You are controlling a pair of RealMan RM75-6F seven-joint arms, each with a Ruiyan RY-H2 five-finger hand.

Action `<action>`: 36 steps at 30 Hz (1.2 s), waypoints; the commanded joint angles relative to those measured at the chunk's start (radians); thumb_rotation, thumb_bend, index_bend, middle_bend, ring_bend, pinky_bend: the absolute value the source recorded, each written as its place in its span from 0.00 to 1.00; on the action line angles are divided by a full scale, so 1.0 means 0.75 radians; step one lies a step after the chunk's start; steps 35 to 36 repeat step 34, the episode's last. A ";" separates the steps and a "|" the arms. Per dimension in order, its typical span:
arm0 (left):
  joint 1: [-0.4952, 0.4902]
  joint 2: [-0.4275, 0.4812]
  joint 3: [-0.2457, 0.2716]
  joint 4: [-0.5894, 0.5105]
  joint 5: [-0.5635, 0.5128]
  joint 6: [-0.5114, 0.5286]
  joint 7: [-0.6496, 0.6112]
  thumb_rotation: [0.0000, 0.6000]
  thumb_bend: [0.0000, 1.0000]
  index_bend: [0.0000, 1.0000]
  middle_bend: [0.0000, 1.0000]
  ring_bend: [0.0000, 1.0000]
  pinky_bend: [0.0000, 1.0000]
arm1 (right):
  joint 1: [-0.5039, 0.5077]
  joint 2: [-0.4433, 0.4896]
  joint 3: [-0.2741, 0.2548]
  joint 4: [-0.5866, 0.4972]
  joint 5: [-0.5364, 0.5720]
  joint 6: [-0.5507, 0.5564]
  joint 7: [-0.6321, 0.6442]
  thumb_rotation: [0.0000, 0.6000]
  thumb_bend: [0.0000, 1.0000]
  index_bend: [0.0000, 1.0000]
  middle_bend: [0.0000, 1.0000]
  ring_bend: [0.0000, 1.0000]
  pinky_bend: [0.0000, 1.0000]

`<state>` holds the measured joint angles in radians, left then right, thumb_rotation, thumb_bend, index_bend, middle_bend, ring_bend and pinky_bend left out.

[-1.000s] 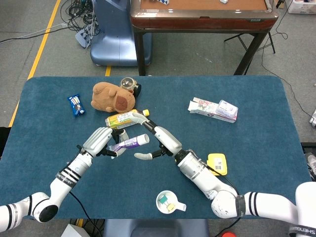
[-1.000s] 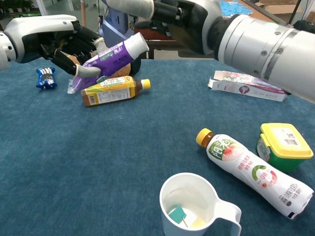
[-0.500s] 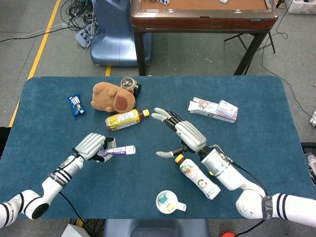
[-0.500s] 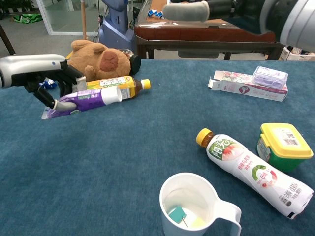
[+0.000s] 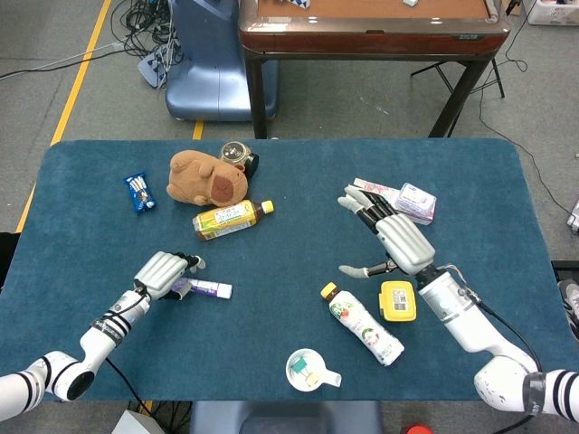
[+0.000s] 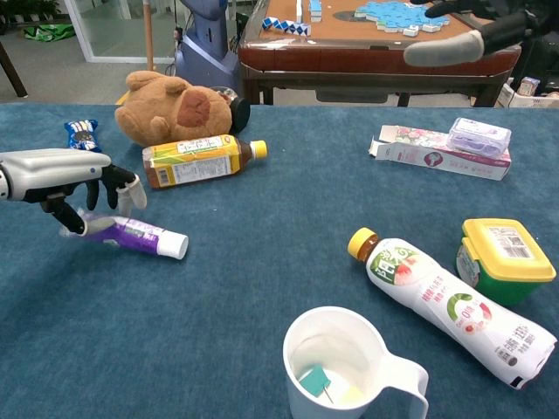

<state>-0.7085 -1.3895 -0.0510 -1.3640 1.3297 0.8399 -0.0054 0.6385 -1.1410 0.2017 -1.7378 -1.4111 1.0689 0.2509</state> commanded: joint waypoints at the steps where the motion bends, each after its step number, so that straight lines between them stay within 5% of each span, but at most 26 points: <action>1: 0.037 0.038 -0.015 -0.044 -0.065 0.031 0.039 1.00 0.43 0.06 0.20 0.17 0.31 | -0.046 0.040 -0.030 0.015 0.013 0.031 -0.055 0.67 0.00 0.00 0.00 0.00 0.00; 6: 0.123 0.096 -0.039 -0.099 -0.134 0.164 0.073 1.00 0.41 0.05 0.20 0.17 0.29 | -0.128 0.079 -0.067 0.030 0.044 0.107 -0.181 0.68 0.00 0.00 0.00 0.00 0.00; 12: 0.272 0.161 -0.045 -0.176 -0.186 0.412 0.176 1.00 0.38 0.08 0.20 0.17 0.29 | -0.268 0.061 -0.107 0.067 0.082 0.315 -0.480 1.00 0.02 0.00 0.01 0.00 0.00; 27: 0.628 0.230 0.064 -0.326 -0.030 0.919 0.296 1.00 0.38 0.16 0.20 0.17 0.29 | -0.579 0.049 -0.234 0.049 0.089 0.566 -0.523 1.00 0.02 0.00 0.02 0.00 0.00; 36: 0.710 0.210 0.067 -0.340 0.044 1.027 0.284 1.00 0.38 0.17 0.21 0.17 0.29 | -0.650 0.045 -0.247 0.045 0.067 0.612 -0.511 1.00 0.02 0.00 0.03 0.00 0.00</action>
